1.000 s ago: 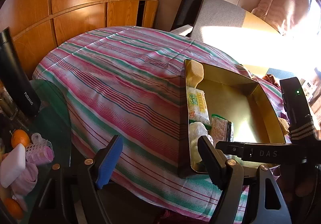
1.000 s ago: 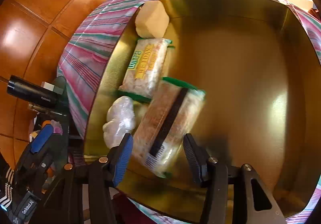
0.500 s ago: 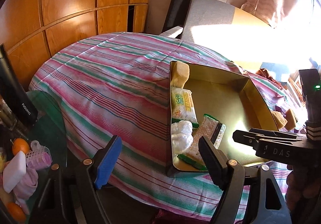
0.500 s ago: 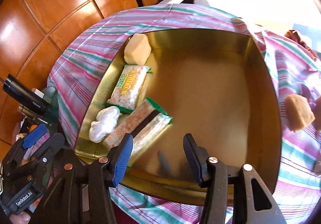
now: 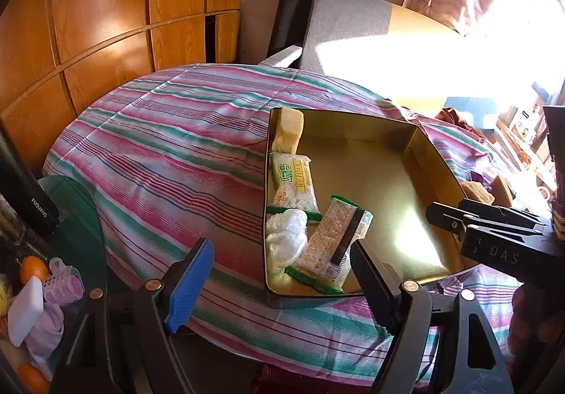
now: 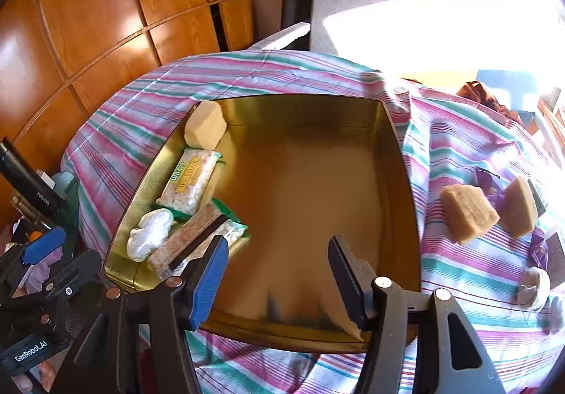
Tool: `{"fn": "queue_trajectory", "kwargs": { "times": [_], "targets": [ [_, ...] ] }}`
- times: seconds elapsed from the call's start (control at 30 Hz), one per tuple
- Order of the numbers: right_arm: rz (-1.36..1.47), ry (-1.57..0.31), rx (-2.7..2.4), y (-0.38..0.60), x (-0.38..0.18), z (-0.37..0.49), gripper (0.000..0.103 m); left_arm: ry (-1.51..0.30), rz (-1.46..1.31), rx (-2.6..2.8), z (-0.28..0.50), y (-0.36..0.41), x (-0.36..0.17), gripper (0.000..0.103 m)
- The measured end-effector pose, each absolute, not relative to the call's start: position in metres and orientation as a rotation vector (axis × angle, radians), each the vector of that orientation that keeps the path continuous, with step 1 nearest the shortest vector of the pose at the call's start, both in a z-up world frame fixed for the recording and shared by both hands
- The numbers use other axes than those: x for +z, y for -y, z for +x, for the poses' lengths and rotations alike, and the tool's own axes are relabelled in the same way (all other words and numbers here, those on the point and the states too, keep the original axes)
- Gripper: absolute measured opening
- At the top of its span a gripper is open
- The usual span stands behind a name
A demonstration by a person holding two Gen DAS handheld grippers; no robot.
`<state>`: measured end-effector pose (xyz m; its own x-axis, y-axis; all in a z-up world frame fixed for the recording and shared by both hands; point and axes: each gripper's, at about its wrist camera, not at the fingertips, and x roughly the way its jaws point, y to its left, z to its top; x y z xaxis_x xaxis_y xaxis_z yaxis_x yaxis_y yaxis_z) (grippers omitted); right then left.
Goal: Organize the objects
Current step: 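Carry the cracker pack into the gold tray and release it with the right gripper, then move the left gripper toward another yellow sponge on the cloth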
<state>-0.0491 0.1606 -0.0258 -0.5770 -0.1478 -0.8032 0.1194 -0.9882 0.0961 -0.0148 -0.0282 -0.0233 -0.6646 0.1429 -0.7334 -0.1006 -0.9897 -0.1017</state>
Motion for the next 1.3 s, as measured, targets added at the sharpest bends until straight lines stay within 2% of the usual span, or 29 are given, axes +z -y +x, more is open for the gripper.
{"fn": "queue_trajectory", "kwargs": {
  "times": [0.43, 0.87, 0.97, 1.13, 1.3],
  "targets": [
    [1.344, 0.133, -2.823, -0.238, -0.013, -0.035, 0.069, -0.016, -1.208, 2.701, -0.014, -0.007, -0.019, 0.086],
    [1.333, 0.204, -3.095, -0.361, 0.006, -0.016, 0.070, -0.183, -1.172, 2.670, -0.018, -0.051, -0.016, 0.086],
    [1.313, 0.229, -3.177, -0.397, 0.015, -0.009, 0.070, -0.223, -1.164, 2.638, -0.018, -0.066, -0.016, 0.089],
    [1.260, 0.328, -3.357, -0.468, 0.026, 0.006, 0.075, -0.245, -1.119, 2.558, -0.018, -0.096, -0.010, 0.091],
    [1.219, 0.512, -3.488, -0.531, 0.016, 0.026, 0.075, -0.281, -1.078, 2.437, -0.019, -0.140, -0.004, 0.091]
  ]
}}
